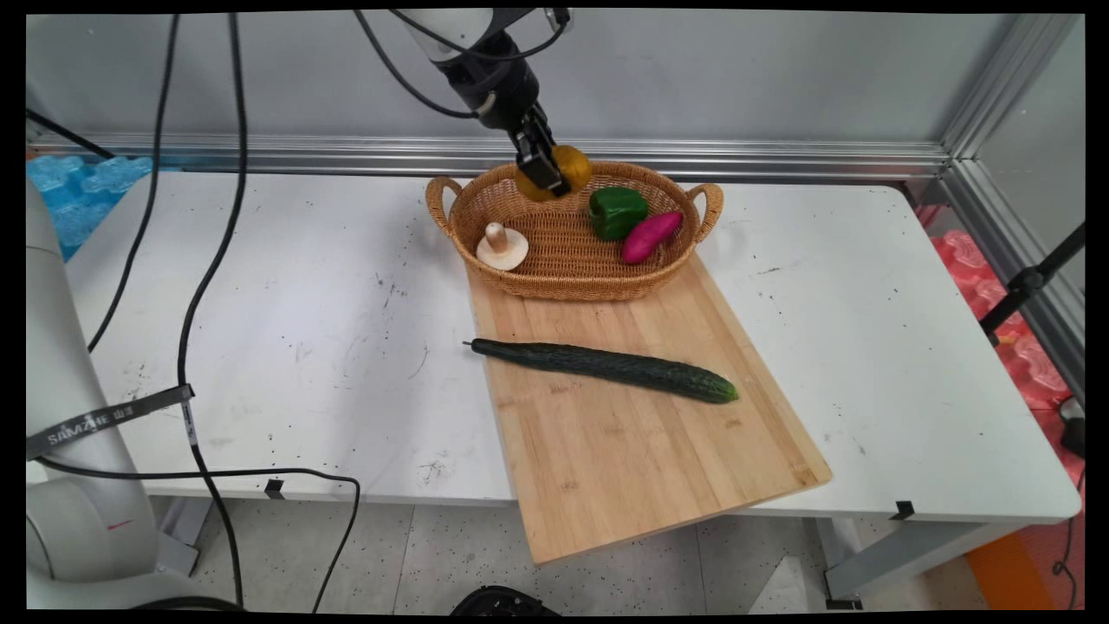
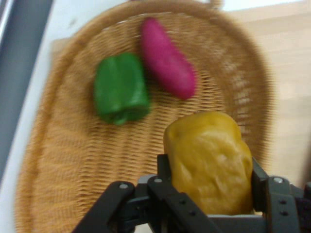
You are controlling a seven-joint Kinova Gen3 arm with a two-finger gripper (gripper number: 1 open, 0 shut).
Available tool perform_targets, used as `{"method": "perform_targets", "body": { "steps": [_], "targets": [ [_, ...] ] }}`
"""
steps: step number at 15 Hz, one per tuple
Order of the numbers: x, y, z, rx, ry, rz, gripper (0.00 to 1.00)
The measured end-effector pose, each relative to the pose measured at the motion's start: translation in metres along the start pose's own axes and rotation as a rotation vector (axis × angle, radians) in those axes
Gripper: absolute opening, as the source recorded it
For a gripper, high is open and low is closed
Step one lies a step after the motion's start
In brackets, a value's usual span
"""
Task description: Place the picked object on the cutting board
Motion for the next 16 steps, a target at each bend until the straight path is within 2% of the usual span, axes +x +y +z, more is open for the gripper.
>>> {"method": "perform_targets", "body": {
  "steps": [7,12,16],
  "targets": [
    [0.003,0.072,-0.012,-0.098,-0.009,0.111,0.0],
    [0.003,0.121,0.004,-0.153,-0.02,0.145,0.0],
    [0.006,0.155,0.027,-0.17,-0.026,0.126,0.0]
  ]
}}
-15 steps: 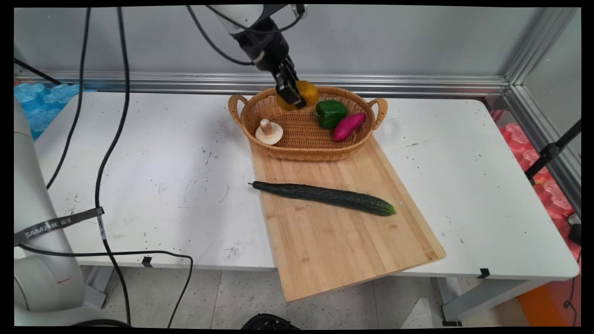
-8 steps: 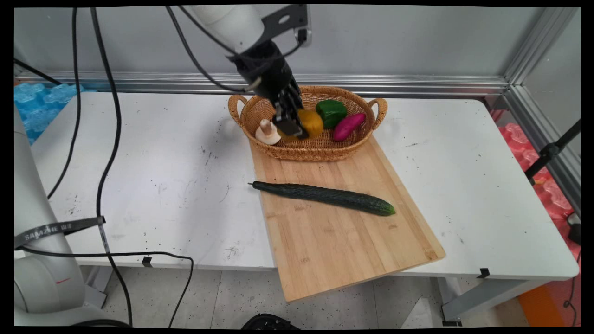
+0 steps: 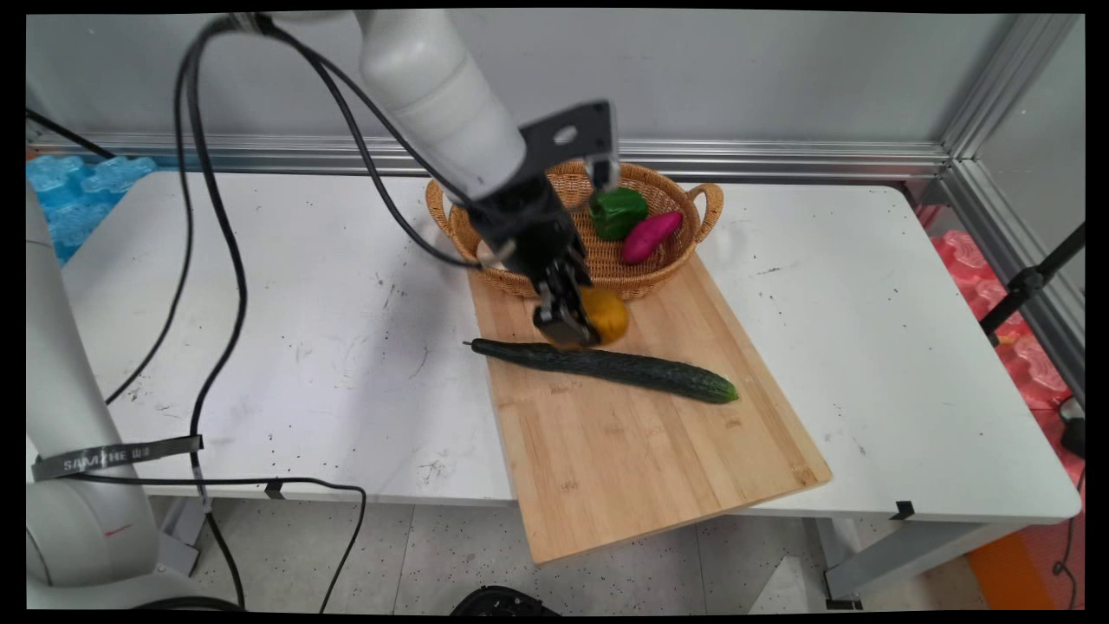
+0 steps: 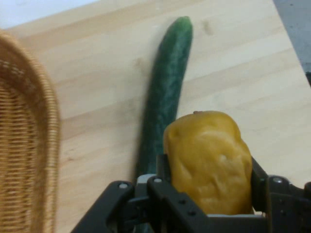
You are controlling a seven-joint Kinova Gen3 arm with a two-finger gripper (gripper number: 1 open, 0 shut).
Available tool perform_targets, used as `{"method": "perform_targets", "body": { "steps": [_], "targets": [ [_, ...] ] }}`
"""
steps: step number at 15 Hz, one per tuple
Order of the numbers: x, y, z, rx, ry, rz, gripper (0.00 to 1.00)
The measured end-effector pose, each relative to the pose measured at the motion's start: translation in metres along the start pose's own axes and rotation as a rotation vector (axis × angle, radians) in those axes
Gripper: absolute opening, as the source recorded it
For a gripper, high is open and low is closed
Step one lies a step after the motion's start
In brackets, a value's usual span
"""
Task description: Place the picked object on the cutting board
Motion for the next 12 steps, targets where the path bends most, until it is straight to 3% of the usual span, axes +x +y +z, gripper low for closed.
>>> {"method": "perform_targets", "body": {
  "steps": [12],
  "targets": [
    [0.034,0.057,0.097,0.025,-0.018,-0.02,0.0]
  ]
}}
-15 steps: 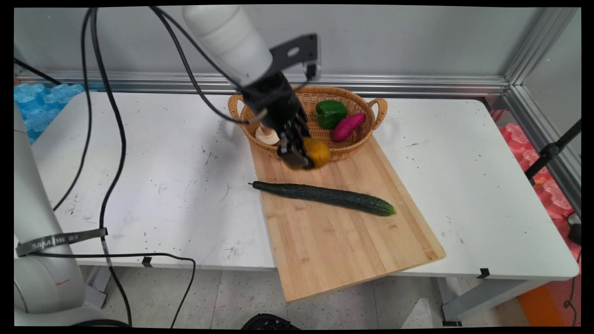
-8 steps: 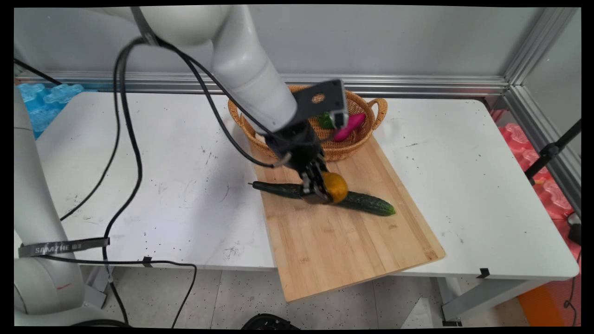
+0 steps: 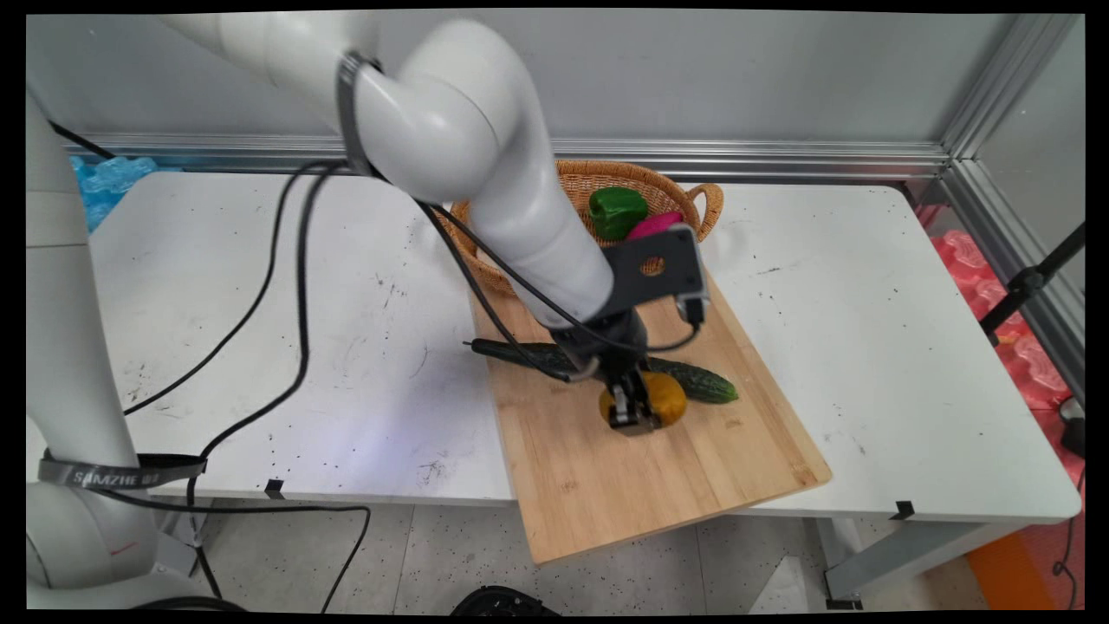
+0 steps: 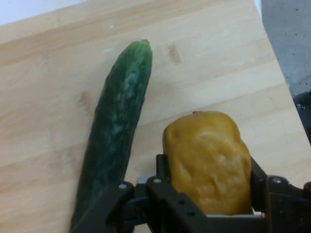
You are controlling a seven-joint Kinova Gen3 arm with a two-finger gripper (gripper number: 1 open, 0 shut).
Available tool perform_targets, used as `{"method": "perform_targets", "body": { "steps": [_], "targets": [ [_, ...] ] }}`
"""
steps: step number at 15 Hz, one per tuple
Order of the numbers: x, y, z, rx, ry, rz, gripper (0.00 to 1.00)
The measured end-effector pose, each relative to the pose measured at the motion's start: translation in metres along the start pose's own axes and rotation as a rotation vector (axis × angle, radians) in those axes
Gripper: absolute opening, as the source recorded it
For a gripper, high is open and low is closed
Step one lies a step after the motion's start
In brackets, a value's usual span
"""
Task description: Place the picked object on the cutting board
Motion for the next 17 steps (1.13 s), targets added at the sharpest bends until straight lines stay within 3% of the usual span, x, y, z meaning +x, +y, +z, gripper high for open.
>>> {"method": "perform_targets", "body": {
  "steps": [12,13,17],
  "targets": [
    [0.04,0.023,0.072,0.035,-0.033,-0.078,0.0],
    [0.041,0.024,0.075,0.034,-0.034,-0.08,1.0],
    [0.045,0.025,0.079,0.031,-0.032,-0.082,1.0]
  ]
}}
